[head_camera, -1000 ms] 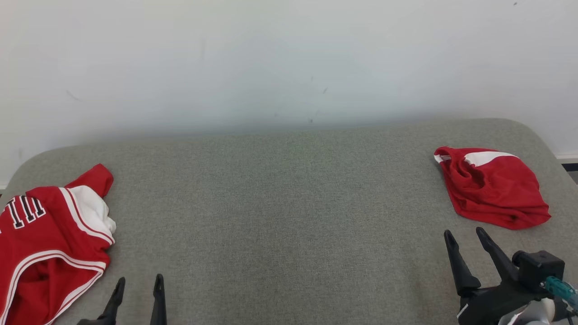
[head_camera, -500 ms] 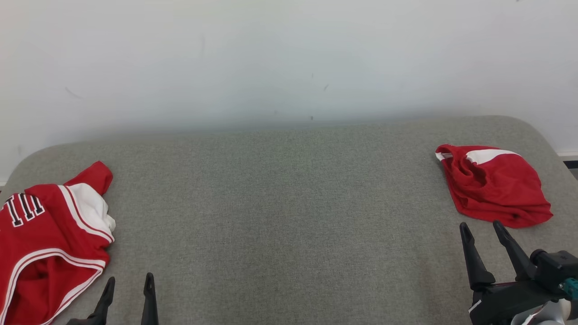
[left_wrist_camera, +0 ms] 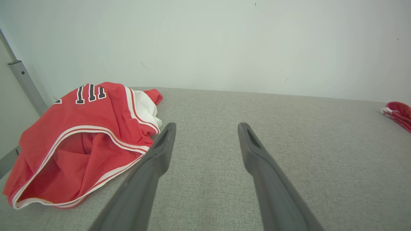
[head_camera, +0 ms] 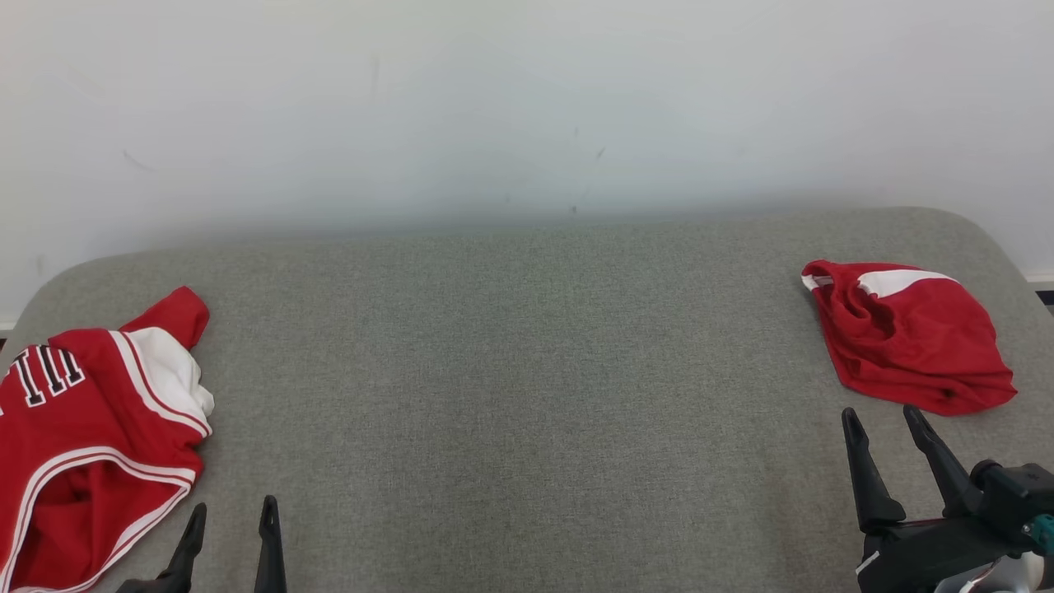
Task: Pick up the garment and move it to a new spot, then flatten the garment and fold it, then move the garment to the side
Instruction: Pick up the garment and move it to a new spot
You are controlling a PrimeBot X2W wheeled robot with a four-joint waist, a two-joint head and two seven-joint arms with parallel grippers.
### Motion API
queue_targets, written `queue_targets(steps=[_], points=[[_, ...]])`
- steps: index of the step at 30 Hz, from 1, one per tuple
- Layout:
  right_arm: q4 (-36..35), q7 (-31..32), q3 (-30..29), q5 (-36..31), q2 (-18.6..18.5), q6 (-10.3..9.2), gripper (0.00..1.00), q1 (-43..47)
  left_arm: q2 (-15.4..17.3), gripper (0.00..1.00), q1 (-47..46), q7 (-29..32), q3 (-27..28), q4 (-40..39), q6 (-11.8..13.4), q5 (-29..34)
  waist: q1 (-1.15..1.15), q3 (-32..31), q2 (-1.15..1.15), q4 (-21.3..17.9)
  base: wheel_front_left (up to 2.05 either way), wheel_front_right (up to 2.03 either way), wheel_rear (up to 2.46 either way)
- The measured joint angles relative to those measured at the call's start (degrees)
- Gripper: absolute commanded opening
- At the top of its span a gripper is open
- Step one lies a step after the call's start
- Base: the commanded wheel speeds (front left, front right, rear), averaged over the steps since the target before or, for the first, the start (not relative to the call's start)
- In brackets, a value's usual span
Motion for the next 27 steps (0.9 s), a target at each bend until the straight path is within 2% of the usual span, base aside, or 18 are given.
queue_targets(steps=[12, 27], points=[[-0.3, -0.4, -1.1, -0.1, 0.2, -0.18, 1.00, 1.4, -0.2, 1.00, -0.3, 1.5, -0.4, 0.1, 0.0, 0.8, 0.00, 0.3, 0.00, 1.7, 0.00, 0.00, 0.00], [-0.3, -0.4, -1.3, -0.1, 0.6, -0.18, 1.00, 2.4, 0.0, 1.00, -0.4, 2.5, -0.4, 0.0, 0.0, 2.5, 0.00, -0.3, 0.00, 8.7, 0.00, 0.00, 0.00]])
